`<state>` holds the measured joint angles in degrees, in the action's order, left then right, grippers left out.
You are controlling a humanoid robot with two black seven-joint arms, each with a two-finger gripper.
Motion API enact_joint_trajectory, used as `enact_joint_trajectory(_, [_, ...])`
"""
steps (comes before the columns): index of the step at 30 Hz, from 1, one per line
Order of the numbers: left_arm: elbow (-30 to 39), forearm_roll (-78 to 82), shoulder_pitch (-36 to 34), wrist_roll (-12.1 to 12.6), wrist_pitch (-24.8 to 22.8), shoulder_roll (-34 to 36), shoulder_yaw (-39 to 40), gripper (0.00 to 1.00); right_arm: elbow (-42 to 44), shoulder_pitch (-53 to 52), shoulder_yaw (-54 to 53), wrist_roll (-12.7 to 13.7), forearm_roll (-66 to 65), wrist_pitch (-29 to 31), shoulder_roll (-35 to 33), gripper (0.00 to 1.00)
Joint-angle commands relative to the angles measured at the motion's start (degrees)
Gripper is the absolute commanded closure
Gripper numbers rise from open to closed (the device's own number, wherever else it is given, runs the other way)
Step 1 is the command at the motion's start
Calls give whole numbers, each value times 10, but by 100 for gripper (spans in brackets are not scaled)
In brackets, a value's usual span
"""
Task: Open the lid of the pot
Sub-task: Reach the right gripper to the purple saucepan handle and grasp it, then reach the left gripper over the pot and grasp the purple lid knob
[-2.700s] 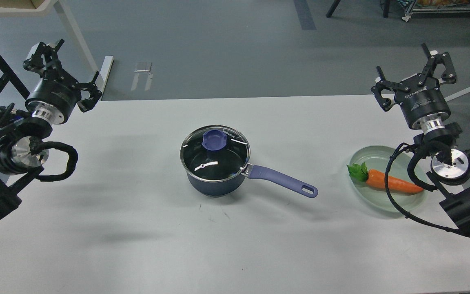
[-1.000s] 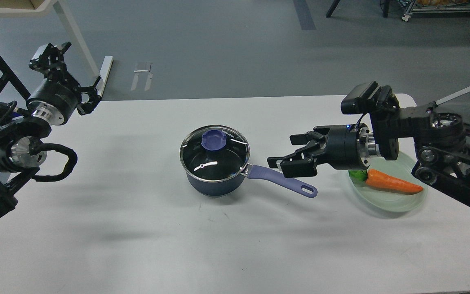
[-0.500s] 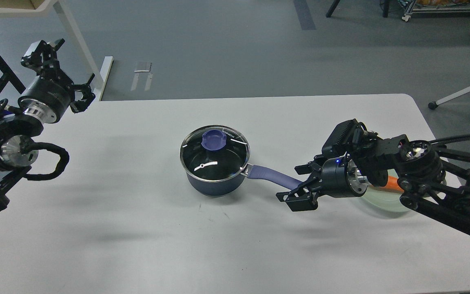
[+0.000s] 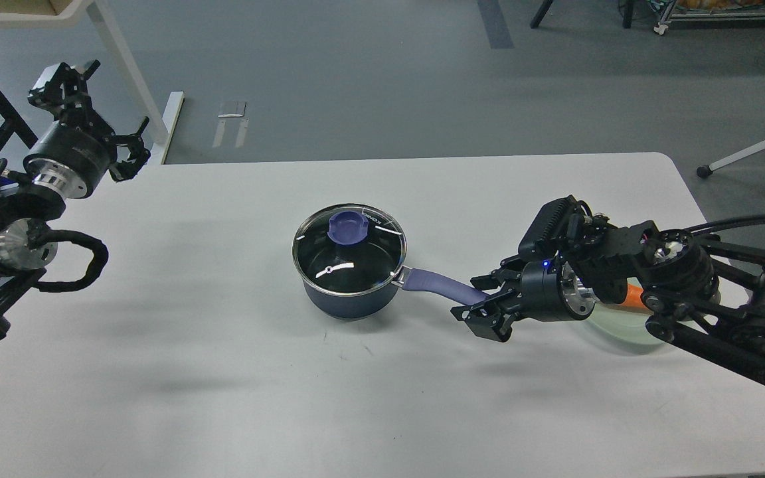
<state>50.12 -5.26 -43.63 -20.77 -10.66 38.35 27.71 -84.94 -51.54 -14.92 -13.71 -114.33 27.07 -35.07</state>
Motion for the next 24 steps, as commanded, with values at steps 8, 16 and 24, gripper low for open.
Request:
enact_joint_trajectory(8, [85, 183, -42, 25, -2, 16, 0, 1, -1, -5, 0, -1, 1, -1, 1, 75])
enact_joint_trajectory(16, [171, 550, -106, 26, 5, 9, -37, 1, -4, -5, -1, -1, 2, 0, 2, 76])
enact_joint_trajectory(24, [168, 876, -137, 26, 78, -57, -139, 1, -4, -7, -1, -1, 2, 0, 7, 76])
